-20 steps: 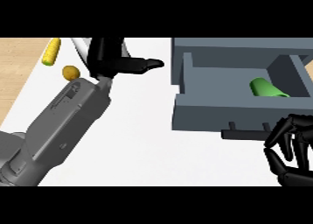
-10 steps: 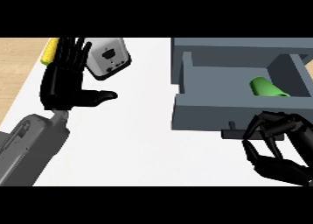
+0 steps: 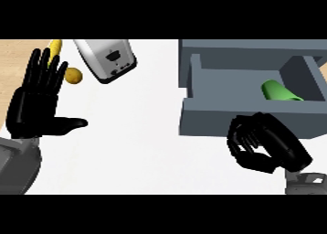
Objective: Pick up the cup, place it into the drawer and close the drawer
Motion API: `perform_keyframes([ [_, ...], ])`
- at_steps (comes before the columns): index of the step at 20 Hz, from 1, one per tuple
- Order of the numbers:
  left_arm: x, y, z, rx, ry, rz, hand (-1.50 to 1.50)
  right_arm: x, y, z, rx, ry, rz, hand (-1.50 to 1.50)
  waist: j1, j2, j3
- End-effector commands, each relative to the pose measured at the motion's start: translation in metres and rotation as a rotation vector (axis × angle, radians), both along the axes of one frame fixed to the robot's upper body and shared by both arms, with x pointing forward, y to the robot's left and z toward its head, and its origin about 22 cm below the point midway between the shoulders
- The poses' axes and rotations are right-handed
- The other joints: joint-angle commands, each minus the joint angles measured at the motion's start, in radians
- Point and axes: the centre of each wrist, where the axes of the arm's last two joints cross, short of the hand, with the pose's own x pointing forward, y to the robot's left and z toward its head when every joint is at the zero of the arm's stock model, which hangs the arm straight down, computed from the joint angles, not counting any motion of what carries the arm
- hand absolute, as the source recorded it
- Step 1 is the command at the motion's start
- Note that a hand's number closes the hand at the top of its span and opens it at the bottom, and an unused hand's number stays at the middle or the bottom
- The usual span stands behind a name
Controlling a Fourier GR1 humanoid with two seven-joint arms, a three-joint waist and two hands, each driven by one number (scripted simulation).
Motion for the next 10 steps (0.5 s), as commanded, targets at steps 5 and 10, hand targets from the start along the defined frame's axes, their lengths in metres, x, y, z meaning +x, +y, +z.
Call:
perform_keyframes([
  [5, -0.021, 0.036, -0.01, -0.012, 0.004, 0.022, -1.5, 0.038, 0.036, -0.062, -0.113, 0.038, -0.011, -1.5, -0.012, 0.001, 0.0],
  [10, -0.024, 0.044, -0.019, -0.017, 0.001, 0.025, -1.5, 0.074, 0.022, -0.068, -0.195, 0.053, -0.024, -1.5, -0.014, 0.002, 0.0],
])
